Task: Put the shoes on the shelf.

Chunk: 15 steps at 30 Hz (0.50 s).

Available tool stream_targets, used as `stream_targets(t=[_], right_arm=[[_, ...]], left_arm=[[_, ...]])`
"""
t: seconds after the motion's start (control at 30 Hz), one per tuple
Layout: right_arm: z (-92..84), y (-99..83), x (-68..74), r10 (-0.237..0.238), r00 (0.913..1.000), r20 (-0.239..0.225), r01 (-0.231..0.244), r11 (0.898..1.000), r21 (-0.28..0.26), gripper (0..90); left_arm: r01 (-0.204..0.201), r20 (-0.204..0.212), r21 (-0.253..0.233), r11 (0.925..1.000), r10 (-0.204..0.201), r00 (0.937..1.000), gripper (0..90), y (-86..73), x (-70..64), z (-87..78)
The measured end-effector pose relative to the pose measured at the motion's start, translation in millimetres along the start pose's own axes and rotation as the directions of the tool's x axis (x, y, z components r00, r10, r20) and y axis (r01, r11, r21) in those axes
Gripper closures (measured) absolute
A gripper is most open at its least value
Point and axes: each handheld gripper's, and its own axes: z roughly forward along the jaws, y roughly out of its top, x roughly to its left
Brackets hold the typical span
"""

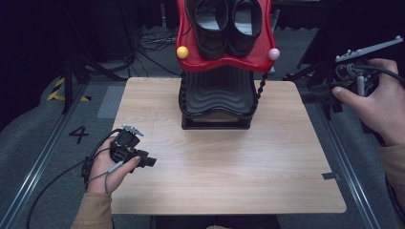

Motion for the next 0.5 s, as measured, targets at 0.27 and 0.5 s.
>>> stream_targets(t=[0.27, 0.5], right_arm=[[26.6, -30.4, -4.9, -0.070, 0.9975, -0.013, 0.070, 0.997, 0.014, 39.8], [49.0, -52.4, -4.0, -0.070, 0.9959, -0.057, 0.072, 0.997, 0.031, 38.9]], left_arm=[[-0.011, -0.003, 0.008, 0.9999, 0.011, 0.9999, 52.9, -0.6, -2.9, 1.6], [-0.006, -0.008, 0.012, 0.9999, 0.006, 1.0000, 52.9, -2.3, -3.5, 1.8]])
